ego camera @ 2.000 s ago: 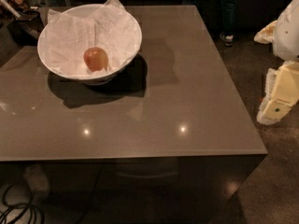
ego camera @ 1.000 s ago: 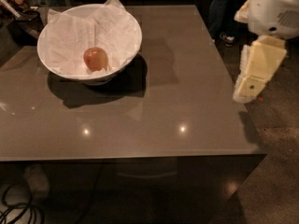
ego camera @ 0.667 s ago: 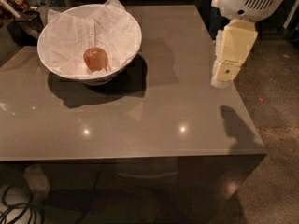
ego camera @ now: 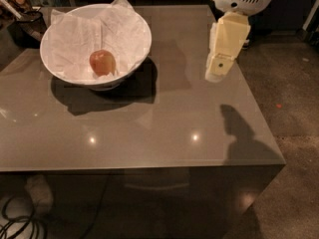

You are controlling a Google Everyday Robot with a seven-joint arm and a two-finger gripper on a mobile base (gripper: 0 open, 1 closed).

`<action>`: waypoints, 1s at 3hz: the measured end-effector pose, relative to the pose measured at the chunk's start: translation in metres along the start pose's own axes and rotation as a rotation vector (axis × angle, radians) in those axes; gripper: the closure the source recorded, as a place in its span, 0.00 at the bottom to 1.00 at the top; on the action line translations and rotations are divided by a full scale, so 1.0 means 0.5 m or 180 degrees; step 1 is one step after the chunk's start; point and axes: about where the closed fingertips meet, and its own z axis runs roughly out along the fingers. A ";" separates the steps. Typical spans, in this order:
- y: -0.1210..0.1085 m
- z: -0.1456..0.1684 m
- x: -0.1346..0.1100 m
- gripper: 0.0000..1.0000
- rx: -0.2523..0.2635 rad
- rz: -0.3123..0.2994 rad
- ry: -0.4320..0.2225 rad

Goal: Pick apple from white bowl

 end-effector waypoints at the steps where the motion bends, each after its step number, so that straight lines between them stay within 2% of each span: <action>1: -0.035 0.016 -0.075 0.00 0.0126 -0.0137 0.0077; 2: -0.084 0.030 -0.117 0.00 0.0235 -0.0362 -0.0042; 3: -0.085 0.023 -0.119 0.00 0.0269 -0.0405 -0.0061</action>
Offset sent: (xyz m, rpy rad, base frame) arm 0.0664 0.0887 0.0083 0.0192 -0.0768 0.3009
